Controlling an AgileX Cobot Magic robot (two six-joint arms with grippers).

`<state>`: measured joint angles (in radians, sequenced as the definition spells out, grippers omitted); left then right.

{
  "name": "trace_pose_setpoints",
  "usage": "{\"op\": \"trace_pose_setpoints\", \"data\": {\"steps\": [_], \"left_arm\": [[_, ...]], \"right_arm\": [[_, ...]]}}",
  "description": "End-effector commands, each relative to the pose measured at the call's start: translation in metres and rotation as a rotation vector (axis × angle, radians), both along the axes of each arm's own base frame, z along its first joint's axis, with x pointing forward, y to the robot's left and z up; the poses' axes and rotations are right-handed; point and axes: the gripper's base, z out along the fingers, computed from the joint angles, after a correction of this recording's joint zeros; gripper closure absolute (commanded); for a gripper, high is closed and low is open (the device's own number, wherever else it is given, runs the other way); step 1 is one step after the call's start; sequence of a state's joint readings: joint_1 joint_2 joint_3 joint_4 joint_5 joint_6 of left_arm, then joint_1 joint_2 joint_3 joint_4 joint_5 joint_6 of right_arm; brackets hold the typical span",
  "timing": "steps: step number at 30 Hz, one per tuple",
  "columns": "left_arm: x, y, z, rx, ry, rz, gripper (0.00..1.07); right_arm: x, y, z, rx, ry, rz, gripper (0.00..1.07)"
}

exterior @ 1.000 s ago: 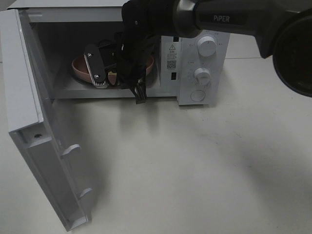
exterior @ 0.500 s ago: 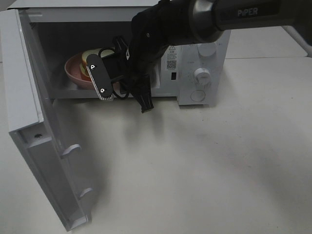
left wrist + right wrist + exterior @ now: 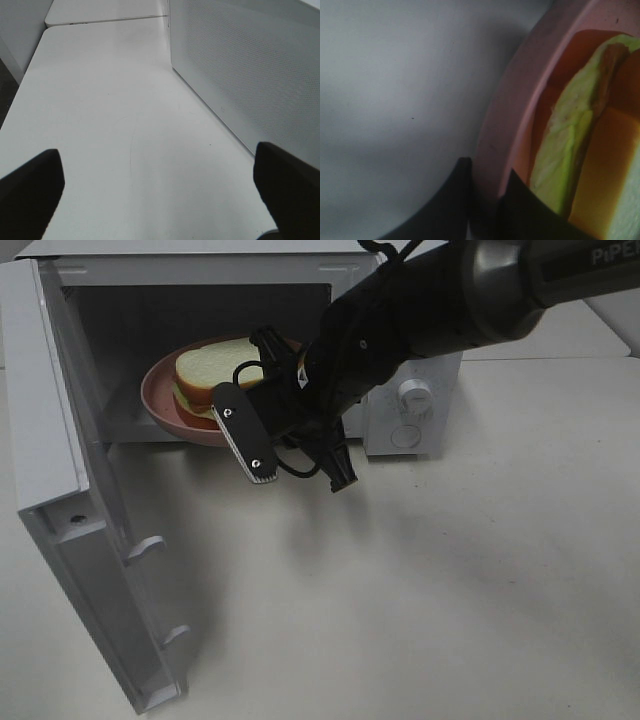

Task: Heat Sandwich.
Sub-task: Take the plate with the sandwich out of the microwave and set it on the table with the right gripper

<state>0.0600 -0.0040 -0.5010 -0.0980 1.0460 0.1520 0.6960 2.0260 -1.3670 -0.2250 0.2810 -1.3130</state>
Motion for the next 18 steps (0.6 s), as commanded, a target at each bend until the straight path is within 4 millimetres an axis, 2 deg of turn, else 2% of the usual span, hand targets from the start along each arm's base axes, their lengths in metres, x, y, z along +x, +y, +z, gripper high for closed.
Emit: {"op": "trace_pose_setpoints", "data": {"steps": [1, 18], "left_arm": [[-0.003, 0.0, -0.001, 0.001, -0.023, -0.005, 0.09], [-0.003, 0.0, -0.001, 0.001, -0.023, -0.005, 0.09]], "right_arm": [[-0.006, -0.001, 0.012, 0.035, -0.071, 0.049, 1.07], [-0.066, -0.05, 0.015, 0.007, -0.072, 0.1, 1.07]]}}
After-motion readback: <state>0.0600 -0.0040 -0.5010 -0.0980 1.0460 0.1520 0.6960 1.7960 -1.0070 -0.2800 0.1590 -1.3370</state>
